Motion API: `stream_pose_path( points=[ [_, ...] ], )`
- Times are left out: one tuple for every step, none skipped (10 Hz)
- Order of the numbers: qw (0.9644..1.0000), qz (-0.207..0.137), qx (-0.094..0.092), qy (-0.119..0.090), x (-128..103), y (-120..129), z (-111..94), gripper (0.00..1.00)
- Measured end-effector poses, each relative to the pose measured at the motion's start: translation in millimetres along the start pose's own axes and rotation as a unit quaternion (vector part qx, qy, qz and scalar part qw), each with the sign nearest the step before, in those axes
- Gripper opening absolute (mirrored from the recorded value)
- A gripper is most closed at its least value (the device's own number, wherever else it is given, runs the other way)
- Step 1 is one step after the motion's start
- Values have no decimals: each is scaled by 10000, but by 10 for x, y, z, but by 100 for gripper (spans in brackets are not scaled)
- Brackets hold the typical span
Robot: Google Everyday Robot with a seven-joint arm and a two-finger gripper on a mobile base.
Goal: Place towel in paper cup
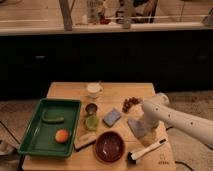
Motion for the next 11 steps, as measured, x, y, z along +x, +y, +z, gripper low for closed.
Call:
stream_pose_path(
  points=[
    [10000,2,-6,3,1,-1,-1,80],
    [10000,3,-12,6,3,-2,-2,80],
    [10000,3,-16,9,4,-4,-3,80],
    [10000,8,-23,11,6,-3,-4,80],
    [10000,12,-28,12,6,-3,-5,80],
    [10000,16,-36,15,6,-4,-5,80],
    [10000,16,-40,17,6,-2,-4,80],
    [10000,17,-43,19,6,1,-3,80],
    [10000,18,-44,20,6,1,-3,80],
    [10000,18,-44,21,6,1,-3,80],
    [10000,19,-45,21,8,2,-2,80]
  ],
)
